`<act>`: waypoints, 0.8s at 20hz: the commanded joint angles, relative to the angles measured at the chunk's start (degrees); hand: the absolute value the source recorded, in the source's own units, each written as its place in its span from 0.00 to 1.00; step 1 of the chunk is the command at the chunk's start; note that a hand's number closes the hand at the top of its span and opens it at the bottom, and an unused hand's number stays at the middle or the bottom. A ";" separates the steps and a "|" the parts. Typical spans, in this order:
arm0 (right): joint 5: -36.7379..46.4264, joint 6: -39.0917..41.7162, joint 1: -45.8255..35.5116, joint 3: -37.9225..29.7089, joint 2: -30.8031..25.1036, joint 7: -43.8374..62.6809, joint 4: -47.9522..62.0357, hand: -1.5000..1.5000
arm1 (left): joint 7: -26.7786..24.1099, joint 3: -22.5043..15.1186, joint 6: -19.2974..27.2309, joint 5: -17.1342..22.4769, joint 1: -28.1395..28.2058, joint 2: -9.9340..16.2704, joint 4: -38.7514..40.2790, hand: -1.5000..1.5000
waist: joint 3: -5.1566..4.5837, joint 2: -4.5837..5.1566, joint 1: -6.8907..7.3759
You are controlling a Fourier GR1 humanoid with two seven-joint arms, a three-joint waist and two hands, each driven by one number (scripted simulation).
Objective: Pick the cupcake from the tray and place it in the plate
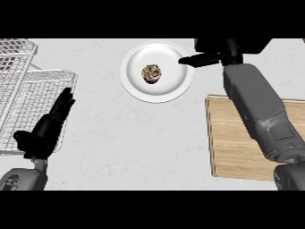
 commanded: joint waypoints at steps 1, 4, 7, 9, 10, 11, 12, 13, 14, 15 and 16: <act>-2.56 8.20 4.04 -2.66 -6.46 -6.15 1.33 0.00 | -1.90 0.92 -0.62 -0.37 0.29 0.49 2.89 0.50 | -0.20 0.69 0.38; -1.40 11.93 6.96 -1.54 -8.89 -10.63 2.18 0.00 | 1.09 2.25 -1.86 1.04 -0.64 1.92 2.14 0.50 | -0.18 0.36 0.25; -0.75 16.66 7.93 -1.03 -12.33 -13.11 3.26 0.00 | -1.98 0.32 -1.00 -0.62 1.44 -0.11 1.60 0.50 | -0.16 0.55 0.92; 0.07 16.96 8.46 -0.42 -12.77 -14.60 3.91 0.00 | -0.56 0.06 -0.10 -1.26 0.34 -0.70 2.08 0.50 | -0.14 0.62 1.00; 0.53 17.75 7.07 0.07 -12.97 -13.95 4.03 0.00 | -1.59 1.25 -1.18 -0.40 0.55 0.12 3.15 0.50 | -0.16 0.63 1.20; 0.54 19.50 8.12 -0.02 -14.88 -14.48 4.50 0.00 | 2.77 1.01 -0.37 -0.32 -0.97 0.38 0.25 0.50 | -0.10 0.46 1.03; 1.45 18.55 8.79 0.70 -14.94 -15.48 4.58 0.00 | 0.27 1.08 -0.34 -0.73 -1.42 -0.42 2.64 0.50 | -0.14 0.55 0.82; 1.56 20.21 9.96 0.72 -16.44 -16.73 4.86 0.00 | 2.98 0.66 0.33 -0.65 -0.96 -0.47 0.45 0.50 | -0.07 0.61 1.18; 2.08 17.60 10.19 1.05 -14.77 -17.19 5.19 0.00 | -1.50 0.39 -0.75 -1.19 0.87 -0.60 2.41 0.50 | -0.11 0.77 1.52; 1.78 16.19 10.52 0.59 -14.05 -17.97 5.42 0.00 | -0.63 -0.27 -0.90 -1.14 1.47 -0.74 0.58 0.50 | -0.06 0.83 2.09; 2.07 16.97 10.39 0.86 -14.43 -18.15 5.66 0.00 | -1.19 0.17 0.30 -2.14 -0.11 -0.80 1.19 0.50 | -0.08 0.78 1.72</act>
